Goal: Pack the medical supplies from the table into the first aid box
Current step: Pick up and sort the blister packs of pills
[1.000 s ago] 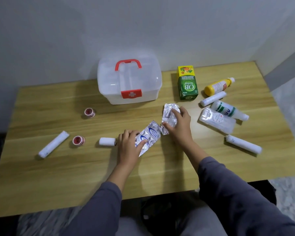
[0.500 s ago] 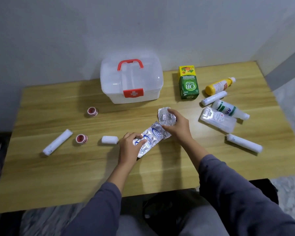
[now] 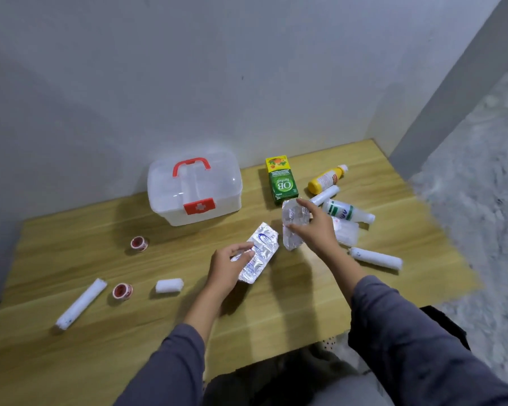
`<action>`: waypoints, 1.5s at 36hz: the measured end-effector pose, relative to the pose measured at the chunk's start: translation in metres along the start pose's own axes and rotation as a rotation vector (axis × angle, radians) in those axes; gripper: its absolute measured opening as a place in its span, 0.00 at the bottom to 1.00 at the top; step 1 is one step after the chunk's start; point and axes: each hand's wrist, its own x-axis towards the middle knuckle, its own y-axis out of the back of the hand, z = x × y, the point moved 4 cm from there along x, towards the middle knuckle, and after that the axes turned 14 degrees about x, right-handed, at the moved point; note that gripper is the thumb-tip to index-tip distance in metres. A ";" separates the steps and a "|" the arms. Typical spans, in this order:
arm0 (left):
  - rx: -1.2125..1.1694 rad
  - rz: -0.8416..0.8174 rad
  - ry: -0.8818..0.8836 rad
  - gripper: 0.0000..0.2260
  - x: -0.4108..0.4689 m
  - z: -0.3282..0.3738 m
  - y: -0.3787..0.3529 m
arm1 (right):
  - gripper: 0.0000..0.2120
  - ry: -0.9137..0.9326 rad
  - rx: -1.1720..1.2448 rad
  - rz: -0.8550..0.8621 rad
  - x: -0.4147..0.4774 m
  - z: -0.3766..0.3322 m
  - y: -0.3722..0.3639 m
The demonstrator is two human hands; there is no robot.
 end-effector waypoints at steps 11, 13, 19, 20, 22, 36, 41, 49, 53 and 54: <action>0.022 -0.322 -0.271 0.20 0.029 0.146 -0.115 | 0.32 0.011 0.019 0.422 -0.018 -0.004 0.191; 0.040 -0.404 -0.316 0.21 0.030 0.169 -0.151 | 0.32 -0.015 0.034 0.513 -0.030 0.008 0.231; 0.106 -0.643 -0.411 0.24 0.015 0.234 -0.281 | 0.33 -0.128 0.087 0.792 -0.085 0.070 0.343; 0.113 -0.685 -0.418 0.24 0.009 0.242 -0.305 | 0.33 -0.149 0.101 0.837 -0.095 0.082 0.359; 0.144 -0.755 -0.460 0.25 -0.005 0.254 -0.354 | 0.33 -0.198 0.124 0.910 -0.117 0.108 0.385; 0.565 -1.043 -0.521 0.30 -0.069 0.165 -0.606 | 0.27 -0.662 0.365 1.109 -0.203 0.324 0.435; 0.765 -1.067 -0.462 0.30 -0.041 0.092 -0.650 | 0.27 -0.735 0.362 1.049 -0.192 0.400 0.422; 0.960 -1.076 -0.418 0.23 -0.004 0.014 -0.685 | 0.25 -0.789 0.360 0.917 -0.165 0.479 0.398; 1.005 -1.146 -0.461 0.28 -0.003 0.008 -0.687 | 0.24 -0.808 0.375 0.877 -0.156 0.489 0.391; 1.020 -1.145 -0.461 0.29 -0.003 0.009 -0.685 | 0.24 -0.815 0.367 0.864 -0.156 0.487 0.389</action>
